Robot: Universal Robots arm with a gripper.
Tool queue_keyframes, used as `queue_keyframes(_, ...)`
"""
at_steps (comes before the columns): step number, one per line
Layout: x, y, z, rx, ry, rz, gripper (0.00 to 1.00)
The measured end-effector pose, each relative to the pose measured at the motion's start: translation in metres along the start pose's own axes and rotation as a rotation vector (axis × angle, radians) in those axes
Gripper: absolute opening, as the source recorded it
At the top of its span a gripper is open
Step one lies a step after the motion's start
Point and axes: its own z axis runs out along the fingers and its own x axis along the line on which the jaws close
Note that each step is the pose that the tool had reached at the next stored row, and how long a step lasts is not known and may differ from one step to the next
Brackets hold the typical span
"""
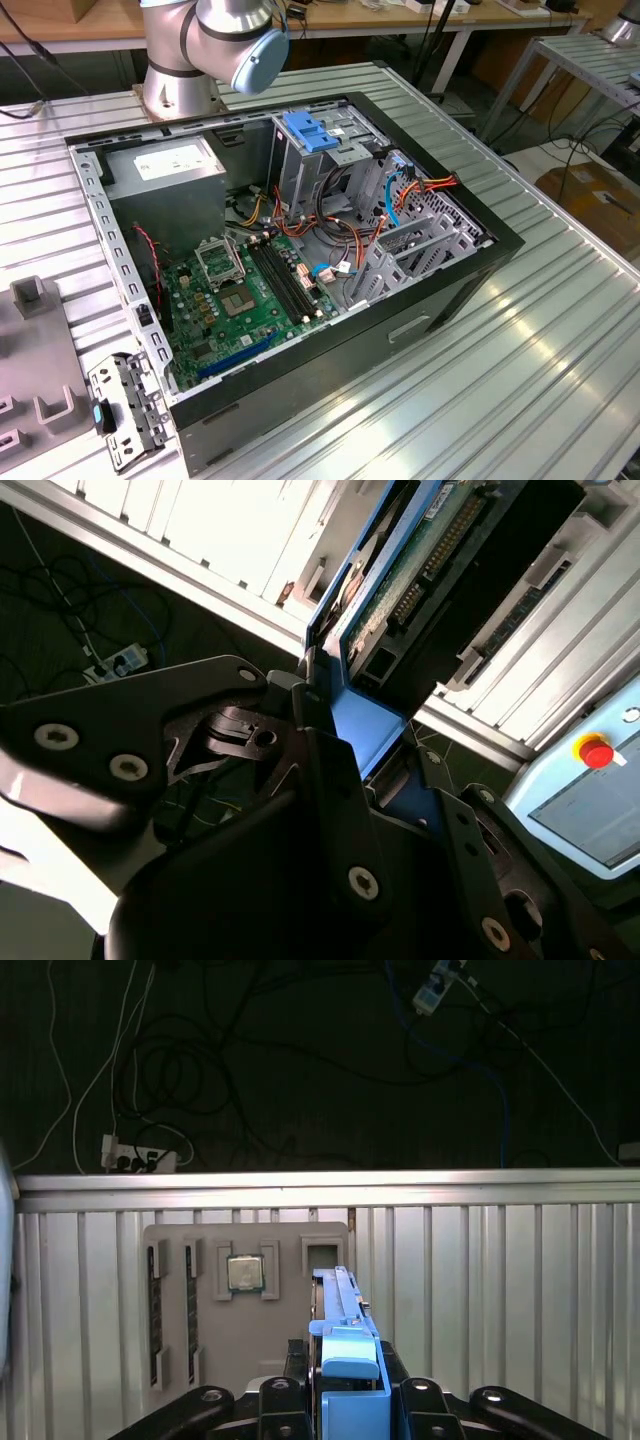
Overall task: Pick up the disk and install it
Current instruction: 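Pick up the disk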
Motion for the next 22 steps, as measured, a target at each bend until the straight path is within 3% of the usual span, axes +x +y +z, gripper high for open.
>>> queue_keyframes(14,-0.0001,0.0000,-0.0079,-0.0001,0.0000,0.000,0.37)
queue_keyframes(15,-0.0001,0.0000,-0.0092,0.0000,0.0000,0.000,0.37)
queue_keyframes(18,-0.0003,-0.0001,-0.0223,-0.0001,0.0004,0.000,0.37)
queue_keyframes(22,-0.0004,-0.0001,-0.0258,0.0000,0.0005,0.000,0.37)
